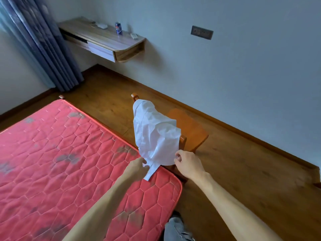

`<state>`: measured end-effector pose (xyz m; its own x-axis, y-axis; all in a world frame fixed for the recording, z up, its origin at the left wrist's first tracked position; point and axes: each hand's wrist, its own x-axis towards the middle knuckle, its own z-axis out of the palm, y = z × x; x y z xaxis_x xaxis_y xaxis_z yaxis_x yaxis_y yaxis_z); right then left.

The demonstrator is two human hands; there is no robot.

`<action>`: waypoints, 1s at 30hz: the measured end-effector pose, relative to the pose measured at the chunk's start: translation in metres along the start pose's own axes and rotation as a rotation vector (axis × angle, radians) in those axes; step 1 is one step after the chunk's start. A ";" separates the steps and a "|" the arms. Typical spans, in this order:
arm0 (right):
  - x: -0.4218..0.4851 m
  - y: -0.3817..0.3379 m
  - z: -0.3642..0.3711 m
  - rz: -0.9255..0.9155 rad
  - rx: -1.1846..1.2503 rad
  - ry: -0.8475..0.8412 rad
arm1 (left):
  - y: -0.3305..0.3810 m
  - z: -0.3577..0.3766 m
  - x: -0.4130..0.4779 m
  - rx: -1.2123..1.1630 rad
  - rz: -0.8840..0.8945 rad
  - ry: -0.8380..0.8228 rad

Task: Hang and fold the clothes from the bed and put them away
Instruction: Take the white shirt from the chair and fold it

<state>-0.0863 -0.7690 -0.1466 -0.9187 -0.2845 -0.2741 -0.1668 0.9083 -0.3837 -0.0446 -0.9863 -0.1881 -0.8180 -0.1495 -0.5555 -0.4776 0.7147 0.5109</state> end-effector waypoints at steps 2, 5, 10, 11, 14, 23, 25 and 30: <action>0.048 0.000 -0.010 -0.042 0.061 0.059 | 0.017 -0.010 0.030 -0.049 -0.002 0.068; 0.117 0.001 -0.026 -0.031 0.134 0.076 | 0.044 -0.030 0.074 -0.108 -0.042 0.147; 0.219 0.018 -0.033 0.299 0.222 -0.315 | 0.066 -0.054 0.151 -0.147 0.044 0.161; 0.233 0.022 -0.030 0.350 0.268 -0.387 | 0.067 -0.053 0.160 -0.188 0.051 0.182; 0.255 0.027 -0.017 0.388 0.478 -0.478 | 0.066 -0.047 0.177 -0.270 0.023 0.297; 0.270 -0.023 -0.045 0.334 1.291 -0.504 | 0.049 -0.072 0.161 -0.409 -0.126 0.383; 0.256 -0.050 -0.071 0.156 1.335 -0.655 | 0.046 -0.084 0.150 -0.529 -0.161 0.398; 0.206 -0.116 -0.120 -0.131 1.286 -0.903 | 0.025 -0.116 0.113 -0.877 -0.028 0.401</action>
<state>-0.2992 -0.8964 -0.0523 -0.3364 -0.8456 -0.4145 0.6109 0.1391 -0.7794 -0.1858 -1.0646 -0.1625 -0.7738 -0.4974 -0.3922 -0.4351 -0.0327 0.8998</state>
